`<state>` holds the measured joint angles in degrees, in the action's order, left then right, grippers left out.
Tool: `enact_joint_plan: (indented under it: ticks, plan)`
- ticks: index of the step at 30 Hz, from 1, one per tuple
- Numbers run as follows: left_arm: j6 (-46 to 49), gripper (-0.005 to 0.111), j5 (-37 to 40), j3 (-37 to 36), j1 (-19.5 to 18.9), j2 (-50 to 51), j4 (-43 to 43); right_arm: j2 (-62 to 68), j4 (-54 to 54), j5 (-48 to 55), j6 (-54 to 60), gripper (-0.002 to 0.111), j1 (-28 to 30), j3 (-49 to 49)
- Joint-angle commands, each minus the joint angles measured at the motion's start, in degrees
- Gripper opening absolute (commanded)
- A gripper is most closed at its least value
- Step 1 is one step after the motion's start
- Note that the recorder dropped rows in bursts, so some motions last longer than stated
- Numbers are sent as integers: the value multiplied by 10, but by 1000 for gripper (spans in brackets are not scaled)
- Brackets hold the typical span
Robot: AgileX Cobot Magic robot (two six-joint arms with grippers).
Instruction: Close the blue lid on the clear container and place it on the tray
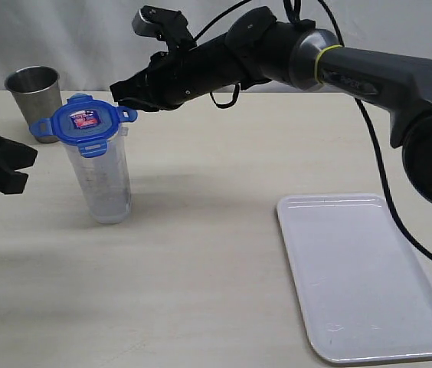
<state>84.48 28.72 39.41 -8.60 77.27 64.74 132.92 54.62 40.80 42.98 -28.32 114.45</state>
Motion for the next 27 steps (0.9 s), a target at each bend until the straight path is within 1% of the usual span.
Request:
enact_joint_plan:
  ticks: [1, 4, 9, 15, 20, 27]
  plan:
    - [-1, 0, -7, 0, 0, 0, 8, -2, -6, 5, 12, 4, 0, 1]
    - [-1, 0, -14, 2, 0, 0, 12, -2, -23, 24, 12, 4, -2, 1]
    - [45, 0, -18, 2, 0, 0, 64, -2, -29, 42, 12, 4, -2, 1]
    - [74, 0, -18, 2, 0, 13, 100, -2, -29, 56, 8, 4, -2, 1]
    - [74, 0, -12, 9, 0, 29, 105, -2, -46, 61, 5, 4, -2, 1]
    - [79, 0, -25, 14, 0, 29, 105, -3, -65, 69, -6, 4, -2, 1]
